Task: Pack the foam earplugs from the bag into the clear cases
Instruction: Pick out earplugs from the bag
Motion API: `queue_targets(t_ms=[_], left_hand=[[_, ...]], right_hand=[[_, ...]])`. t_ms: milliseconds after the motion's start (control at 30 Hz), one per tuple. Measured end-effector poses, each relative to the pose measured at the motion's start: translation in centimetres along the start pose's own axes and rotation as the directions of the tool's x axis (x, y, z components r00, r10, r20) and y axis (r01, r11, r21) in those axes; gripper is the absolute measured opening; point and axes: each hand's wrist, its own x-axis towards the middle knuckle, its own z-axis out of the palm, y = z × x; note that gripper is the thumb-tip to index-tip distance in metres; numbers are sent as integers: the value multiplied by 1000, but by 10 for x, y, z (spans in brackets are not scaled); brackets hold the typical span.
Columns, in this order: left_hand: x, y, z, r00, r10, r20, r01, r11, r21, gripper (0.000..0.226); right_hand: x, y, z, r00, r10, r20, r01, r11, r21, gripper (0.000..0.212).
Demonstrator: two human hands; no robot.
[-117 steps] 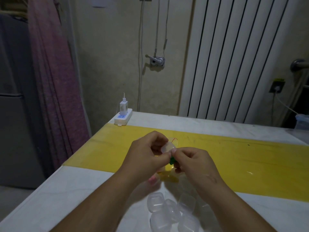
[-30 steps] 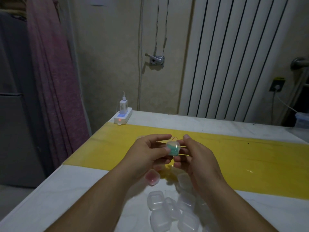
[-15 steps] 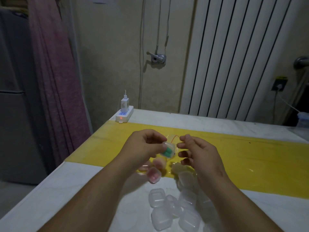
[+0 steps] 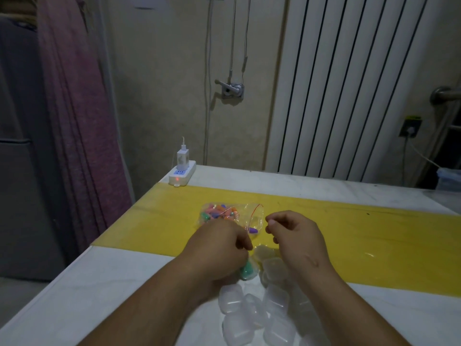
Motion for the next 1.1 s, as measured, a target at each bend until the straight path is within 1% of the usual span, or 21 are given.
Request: queue_targets(t_ms=[67,100,167,200,267,333,467,567,667,800,900,967,1033,1100], left_hand=[[2,-3,1,987,-87,-134,69,989,-132,30],[4,-7,2,969,-135,-208,96,978,-186,34],[8,-13,1,936,-154,-316,101,979,-179,43],[9,-16,0,927,-145,-347,94,983,-159,45],[12,-21,-3,918,-111,-380,81,992,-94,43],[16,-27,-2,925,-74,-372,80,997,2,39],[21,-35,0,925,-69,-375,115,988,102,33],[22,-37,2,935,-62,-350,131,976,175,32],[22,-38,3,935,-54,-350,128,973,190,29],[23,-40,4,938,-52,-342,118,977,176,29],[24,-41,5,933,-66,-355,125,981,146,31],[25,-43,6,931,-70,-358,131,980,147,33],[26,-45,7,928,-96,-361,155,978,139,33],[27,-47,9,925,-127,-357,186,973,136,27]], right_hand=[[2,3,1,1000,-15,10,16,999,-44,24],[2,4,1,1000,-19,15,20,997,-68,24],[4,6,0,999,-21,26,24,993,-115,23],[6,7,0,999,-15,36,19,991,-133,22],[8,8,0,998,15,63,-5,987,-161,23],[12,10,0,994,52,98,-32,981,-193,26],[21,10,1,982,94,165,-37,947,-318,28],[33,8,9,972,123,202,-10,876,-483,24],[44,4,19,958,132,254,52,792,-608,28],[52,0,36,953,80,293,128,770,-625,23],[57,0,46,900,51,432,256,740,-622,27],[58,-2,47,868,47,494,308,729,-611,26],[61,-3,47,862,47,505,323,717,-618,26],[64,-5,49,865,63,497,305,721,-622,23]])
